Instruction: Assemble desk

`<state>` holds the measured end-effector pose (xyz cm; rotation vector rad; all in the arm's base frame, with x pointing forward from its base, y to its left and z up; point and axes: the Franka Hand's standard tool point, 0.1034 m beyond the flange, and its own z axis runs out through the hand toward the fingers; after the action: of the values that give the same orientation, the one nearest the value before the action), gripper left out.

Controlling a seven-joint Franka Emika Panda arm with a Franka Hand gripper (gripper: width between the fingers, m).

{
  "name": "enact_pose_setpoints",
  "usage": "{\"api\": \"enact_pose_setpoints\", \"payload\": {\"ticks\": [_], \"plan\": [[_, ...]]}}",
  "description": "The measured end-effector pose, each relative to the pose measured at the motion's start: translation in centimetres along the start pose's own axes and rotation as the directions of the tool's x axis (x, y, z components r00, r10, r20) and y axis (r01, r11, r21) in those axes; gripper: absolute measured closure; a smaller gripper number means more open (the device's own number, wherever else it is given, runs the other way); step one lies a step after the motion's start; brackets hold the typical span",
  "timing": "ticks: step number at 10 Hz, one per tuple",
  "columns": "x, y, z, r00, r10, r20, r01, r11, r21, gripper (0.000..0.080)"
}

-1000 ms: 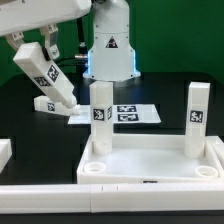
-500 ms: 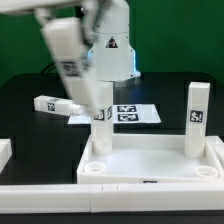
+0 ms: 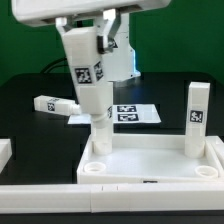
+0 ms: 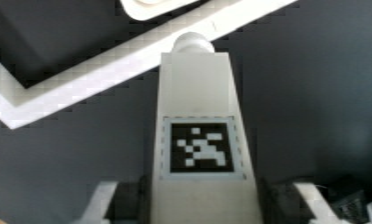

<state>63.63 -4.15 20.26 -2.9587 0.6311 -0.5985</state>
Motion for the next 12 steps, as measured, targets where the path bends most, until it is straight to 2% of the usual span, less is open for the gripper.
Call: {"api": "enact_pose_setpoints", "payload": {"ticks": [1, 3, 6, 7, 8, 9, 12], "plan": [[-0.8, -2.2, 0.0, 0.999, -0.032, -0.003, 0.032, 0.999, 0.004, 0.0515], [-2.5, -6.4, 0.0, 0.997, -0.073, -0.001, 0.073, 0.997, -0.011, 0.0515], [-2.4, -6.1, 0.1, 0.997, -0.080, 0.001, 0.080, 0.997, -0.007, 0.0515], [-2.8, -6.7, 0.4, 0.995, -0.101, -0.014, 0.101, 0.995, -0.014, 0.0515], [-4.8, -8.6, 1.5, 0.985, -0.170, -0.012, 0.170, 0.985, -0.022, 0.0515], [-5.9, -9.6, 2.2, 0.982, -0.191, -0.001, 0.191, 0.981, -0.022, 0.0515], [-6.0, -9.7, 2.3, 0.982, -0.188, -0.002, 0.188, 0.982, -0.020, 0.0515]]}}
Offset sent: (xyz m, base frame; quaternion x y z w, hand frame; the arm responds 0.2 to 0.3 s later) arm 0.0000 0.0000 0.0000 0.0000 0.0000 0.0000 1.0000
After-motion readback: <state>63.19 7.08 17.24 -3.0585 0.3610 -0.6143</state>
